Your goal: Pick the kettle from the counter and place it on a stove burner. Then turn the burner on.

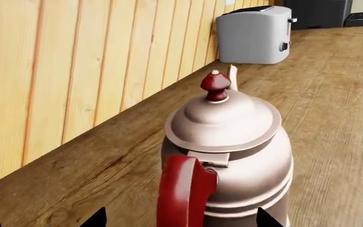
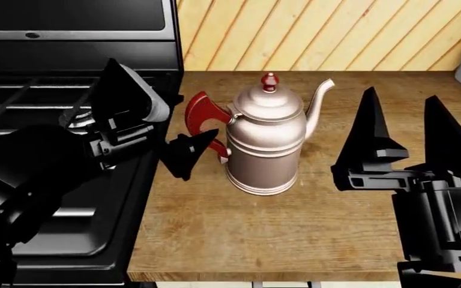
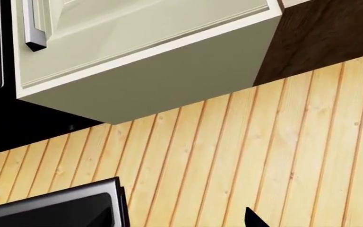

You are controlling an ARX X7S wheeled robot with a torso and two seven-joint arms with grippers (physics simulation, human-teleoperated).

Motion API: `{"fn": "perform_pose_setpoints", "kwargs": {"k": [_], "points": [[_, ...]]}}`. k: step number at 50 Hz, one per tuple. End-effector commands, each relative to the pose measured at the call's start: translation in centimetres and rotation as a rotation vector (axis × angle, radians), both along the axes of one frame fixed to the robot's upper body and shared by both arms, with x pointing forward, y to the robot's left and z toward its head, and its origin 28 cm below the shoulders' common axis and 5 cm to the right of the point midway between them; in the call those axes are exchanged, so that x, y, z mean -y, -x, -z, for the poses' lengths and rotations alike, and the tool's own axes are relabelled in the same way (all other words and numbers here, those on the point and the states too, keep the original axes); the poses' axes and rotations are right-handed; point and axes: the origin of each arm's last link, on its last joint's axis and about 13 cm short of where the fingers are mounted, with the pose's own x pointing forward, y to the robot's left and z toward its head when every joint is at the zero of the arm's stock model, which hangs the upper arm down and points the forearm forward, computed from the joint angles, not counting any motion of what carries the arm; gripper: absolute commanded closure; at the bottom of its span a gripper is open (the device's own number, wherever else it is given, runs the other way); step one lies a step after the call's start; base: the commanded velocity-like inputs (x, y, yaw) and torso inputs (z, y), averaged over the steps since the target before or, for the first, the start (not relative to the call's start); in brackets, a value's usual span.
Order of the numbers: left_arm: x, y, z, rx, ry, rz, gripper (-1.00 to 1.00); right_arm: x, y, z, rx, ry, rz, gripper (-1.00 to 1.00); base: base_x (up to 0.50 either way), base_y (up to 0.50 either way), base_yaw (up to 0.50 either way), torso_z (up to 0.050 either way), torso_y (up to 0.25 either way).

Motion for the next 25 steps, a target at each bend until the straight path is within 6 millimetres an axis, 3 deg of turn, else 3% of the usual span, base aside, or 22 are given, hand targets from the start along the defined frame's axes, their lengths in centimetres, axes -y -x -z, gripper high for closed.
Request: {"fn": "perform_pose_setpoints", "kwargs": {"k": [1, 9, 10, 25], "points": [[0.4, -1.1, 0.7, -0.019, -0.017, -0.011, -1.0, 0.0, 0.0, 0.0, -0.002, -0.003, -0.002, -1.0, 0.0, 0.0, 0.0, 0.0, 0.0], [1.1, -1.5, 1.1, -0.029, -0.021, 0.033, -1.0, 0.1, -0.1, 0.1, -0.003, -0.005, -0.002, -1.0, 0.0, 0.0, 0.0, 0.0, 0.0], [1.2, -1.4, 1.2, -0.017, -0.027, 0.047, 1.0, 0.1, -0.1, 0.2, -0.003, -0.005, -0.002, -1.0, 0.0, 0.0, 0.0, 0.0, 0.0], [1.4, -1.1, 1.1, 0.086, -0.012, 0.079, 1.0, -0.1, -0.1, 0.2, -0.005, 0.006, 0.002, -1.0, 0.0, 0.0, 0.0, 0.0, 0.0]]}}
